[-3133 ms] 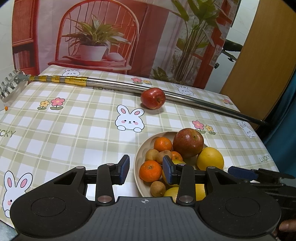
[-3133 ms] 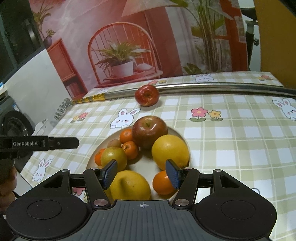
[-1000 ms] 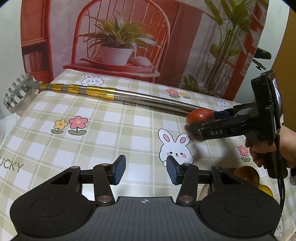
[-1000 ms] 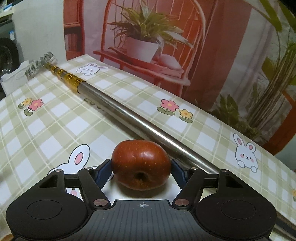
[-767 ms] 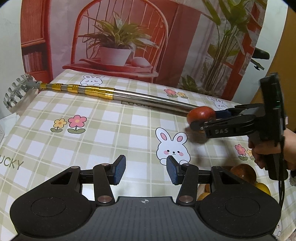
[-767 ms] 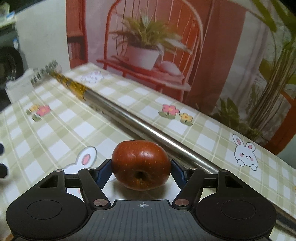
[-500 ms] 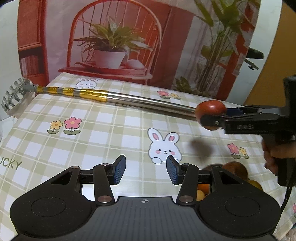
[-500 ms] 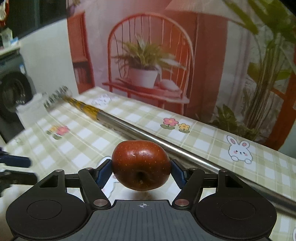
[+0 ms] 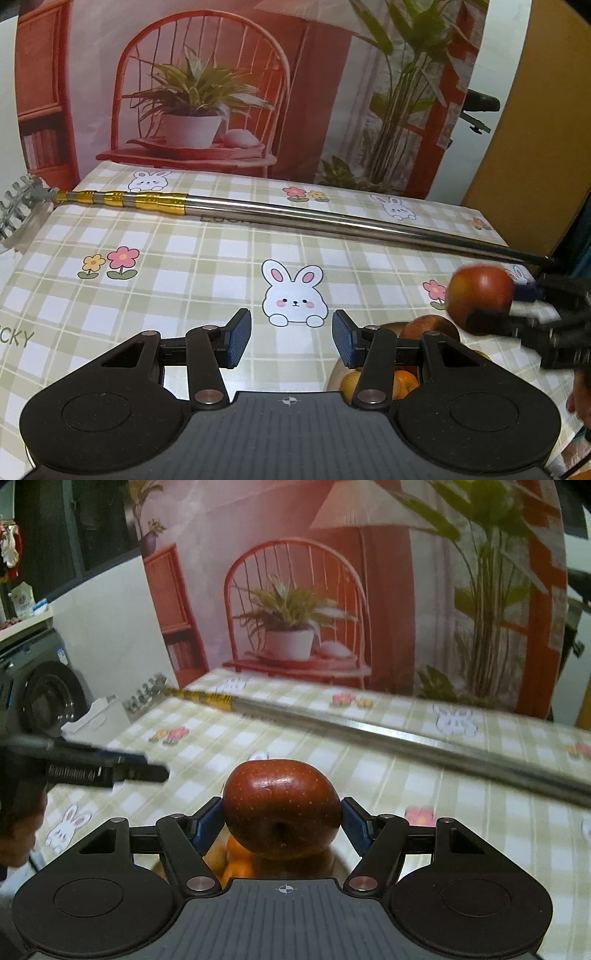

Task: Organize fruits

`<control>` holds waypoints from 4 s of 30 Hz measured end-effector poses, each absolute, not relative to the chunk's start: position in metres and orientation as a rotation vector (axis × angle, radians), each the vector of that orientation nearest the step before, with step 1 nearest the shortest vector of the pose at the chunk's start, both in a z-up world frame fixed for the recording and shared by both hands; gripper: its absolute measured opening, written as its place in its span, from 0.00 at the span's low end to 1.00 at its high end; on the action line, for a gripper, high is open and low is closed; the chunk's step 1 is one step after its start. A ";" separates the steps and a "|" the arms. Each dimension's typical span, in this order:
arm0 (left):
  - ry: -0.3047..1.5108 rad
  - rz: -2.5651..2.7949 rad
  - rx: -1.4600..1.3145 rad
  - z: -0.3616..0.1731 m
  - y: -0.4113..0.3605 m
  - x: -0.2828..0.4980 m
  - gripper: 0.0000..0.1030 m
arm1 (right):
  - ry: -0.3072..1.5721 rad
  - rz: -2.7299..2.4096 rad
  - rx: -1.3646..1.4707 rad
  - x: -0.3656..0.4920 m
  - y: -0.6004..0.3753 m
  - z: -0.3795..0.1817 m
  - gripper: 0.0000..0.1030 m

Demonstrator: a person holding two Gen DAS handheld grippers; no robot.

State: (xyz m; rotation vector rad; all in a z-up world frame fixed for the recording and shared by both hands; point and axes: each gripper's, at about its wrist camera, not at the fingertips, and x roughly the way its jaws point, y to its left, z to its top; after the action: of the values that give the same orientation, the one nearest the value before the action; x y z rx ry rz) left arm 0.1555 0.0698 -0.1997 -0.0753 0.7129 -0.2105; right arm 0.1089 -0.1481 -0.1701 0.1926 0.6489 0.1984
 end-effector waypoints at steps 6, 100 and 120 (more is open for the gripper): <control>0.725 -0.224 -0.070 -0.202 0.068 0.148 0.49 | 0.697 0.172 0.193 0.089 -0.136 -0.185 0.62; 0.169 -0.308 0.037 -0.007 0.023 -0.001 1.00 | 0.199 -0.161 0.179 -0.040 -0.151 0.018 1.00; 0.162 -0.299 0.039 -0.004 0.024 0.001 1.00 | 0.188 -0.167 0.170 -0.044 -0.151 0.021 1.00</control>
State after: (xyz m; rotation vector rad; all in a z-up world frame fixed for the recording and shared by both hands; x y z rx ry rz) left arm 0.0006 0.0236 -0.0039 0.0386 0.1619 -0.2992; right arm -0.0444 -0.1510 0.0207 0.1703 0.1878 -0.1671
